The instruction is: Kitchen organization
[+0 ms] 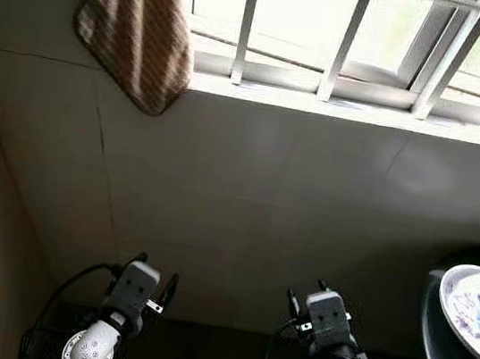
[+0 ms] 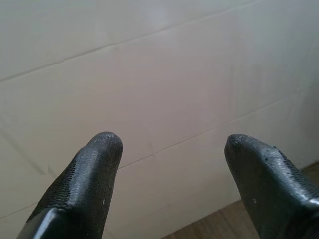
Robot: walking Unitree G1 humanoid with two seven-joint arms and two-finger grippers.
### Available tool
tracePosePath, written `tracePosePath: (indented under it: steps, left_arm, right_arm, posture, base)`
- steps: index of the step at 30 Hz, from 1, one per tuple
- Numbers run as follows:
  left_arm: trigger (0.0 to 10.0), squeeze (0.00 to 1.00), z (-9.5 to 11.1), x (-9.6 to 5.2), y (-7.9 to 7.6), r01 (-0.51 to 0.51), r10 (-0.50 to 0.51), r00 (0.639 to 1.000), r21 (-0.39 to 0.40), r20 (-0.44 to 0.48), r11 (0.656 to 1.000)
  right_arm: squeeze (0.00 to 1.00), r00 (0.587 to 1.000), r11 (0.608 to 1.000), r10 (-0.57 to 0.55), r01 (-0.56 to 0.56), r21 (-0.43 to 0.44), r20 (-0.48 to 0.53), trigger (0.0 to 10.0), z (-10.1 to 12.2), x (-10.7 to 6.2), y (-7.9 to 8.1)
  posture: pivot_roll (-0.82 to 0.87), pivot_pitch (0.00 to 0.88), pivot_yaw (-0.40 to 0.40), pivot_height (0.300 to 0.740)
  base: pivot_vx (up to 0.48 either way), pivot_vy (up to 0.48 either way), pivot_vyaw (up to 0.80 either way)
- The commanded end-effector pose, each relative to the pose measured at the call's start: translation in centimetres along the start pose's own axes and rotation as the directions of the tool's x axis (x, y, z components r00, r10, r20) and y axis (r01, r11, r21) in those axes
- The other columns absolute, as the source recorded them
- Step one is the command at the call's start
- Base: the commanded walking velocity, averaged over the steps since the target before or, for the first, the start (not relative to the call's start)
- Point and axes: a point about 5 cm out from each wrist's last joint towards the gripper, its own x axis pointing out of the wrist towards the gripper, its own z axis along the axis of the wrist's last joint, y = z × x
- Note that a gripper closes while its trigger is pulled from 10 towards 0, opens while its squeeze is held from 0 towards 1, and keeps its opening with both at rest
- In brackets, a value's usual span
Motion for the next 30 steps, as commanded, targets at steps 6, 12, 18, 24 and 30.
tracePosePath:
  steps: [6,12,18,24,30]
  left_arm:
    - [10.0,0.0,0.59,0.08,-0.37,0.001,0.0,0.999,-0.014,0.04,1.0]
    - [10.0,0.0,0.57,0.1,-0.43,0.009,-0.008,1.0,-0.009,0.029,1.0]
    - [10.0,0.0,0.48,0.18,-0.49,0.01,-0.01,1.0,0.001,0.017,1.0]
    - [10.0,0.0,0.53,0.18,-0.49,0.009,-0.009,1.0,-0.003,0.021,1.0]
    - [10.0,0.0,0.84,0.17,-0.34,-0.005,0.006,0.999,-0.015,0.046,1.0]
  right_arm:
    - [0.0,1.0,0.999,-0.021,0.021,-0.025,0.018,10.0,0.28,-0.08,-0.75]
    - [0.0,0.999,0.998,-0.007,0.009,-0.058,0.037,10.0,0.59,-0.08,-0.56]
    - [0.0,0.999,0.998,-0.008,0.01,-0.057,0.034,10.0,0.56,-0.08,-0.62]
    - [0.0,0.999,0.998,-0.009,0.011,-0.061,0.036,10.0,0.61,-0.09,-0.64]
    - [0.0,0.999,0.997,-0.009,0.012,-0.08,0.041,10.0,0.75,-0.02,-0.71]
  posture:
    - [0.05,0.0,0.003,0.74]
    - [0.05,0.0,0.001,0.74]
    - [0.05,0.0,0.001,0.74]
    - [0.05,0.0,0.001,0.74]
    - [0.05,0.0,0.005,0.74]
  base:
    - [0.0,-0.32,0.0]
    - [0.0,0.0,0.0]
    - [0.0,-0.166,0.0]
    - [0.0,-0.065,0.0]
    - [0.0,-0.191,0.0]
